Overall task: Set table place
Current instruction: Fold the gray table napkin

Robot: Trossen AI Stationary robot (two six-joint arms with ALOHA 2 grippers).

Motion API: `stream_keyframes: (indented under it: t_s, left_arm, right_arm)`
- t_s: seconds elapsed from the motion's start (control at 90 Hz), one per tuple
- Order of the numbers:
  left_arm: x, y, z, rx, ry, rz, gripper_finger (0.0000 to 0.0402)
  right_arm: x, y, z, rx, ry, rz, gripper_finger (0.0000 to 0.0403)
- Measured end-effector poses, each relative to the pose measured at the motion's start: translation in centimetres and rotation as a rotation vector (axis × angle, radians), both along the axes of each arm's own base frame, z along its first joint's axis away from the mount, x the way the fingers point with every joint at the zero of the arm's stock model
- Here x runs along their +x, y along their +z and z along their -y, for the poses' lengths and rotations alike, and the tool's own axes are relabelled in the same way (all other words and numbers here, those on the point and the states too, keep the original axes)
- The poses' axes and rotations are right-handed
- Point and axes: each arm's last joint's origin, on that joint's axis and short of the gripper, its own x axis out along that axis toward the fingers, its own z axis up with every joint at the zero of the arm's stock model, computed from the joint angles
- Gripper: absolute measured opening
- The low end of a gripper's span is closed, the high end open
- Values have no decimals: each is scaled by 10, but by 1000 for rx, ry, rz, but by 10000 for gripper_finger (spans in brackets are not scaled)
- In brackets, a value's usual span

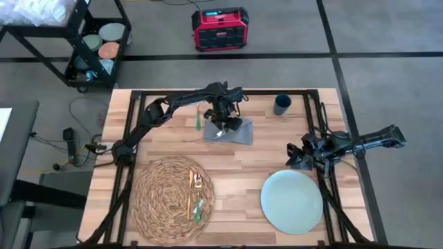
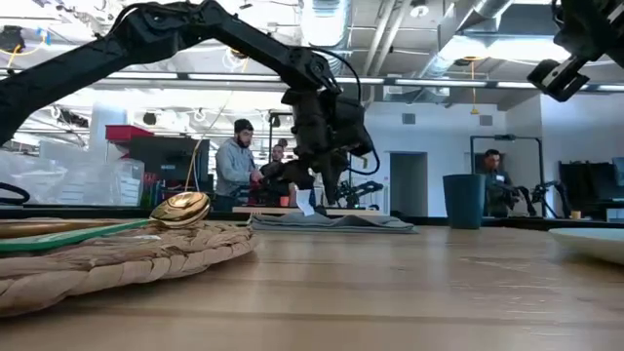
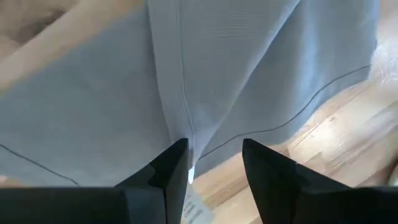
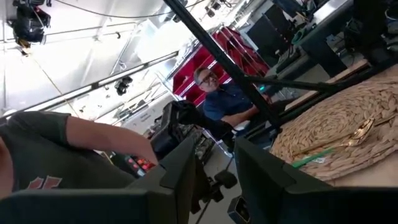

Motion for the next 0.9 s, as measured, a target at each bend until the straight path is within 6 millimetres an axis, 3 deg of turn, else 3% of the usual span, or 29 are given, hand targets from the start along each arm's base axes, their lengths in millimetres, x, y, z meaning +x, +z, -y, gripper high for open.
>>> stream_keyframes:
  t_s: [0.211,0.444,0.9]
  left_arm:
    - [4,0,-3,50,1,31,137]
    - [-14,-1,-17,45,99,-108,137]
    - [-1,0,-9,-14,62,21,137]
  right_arm:
    - [1,-5,0,-10,0,-52,102]
    - [2,-6,0,-3,3,-72,102]
    - [2,-7,0,-2,3,-75,102]
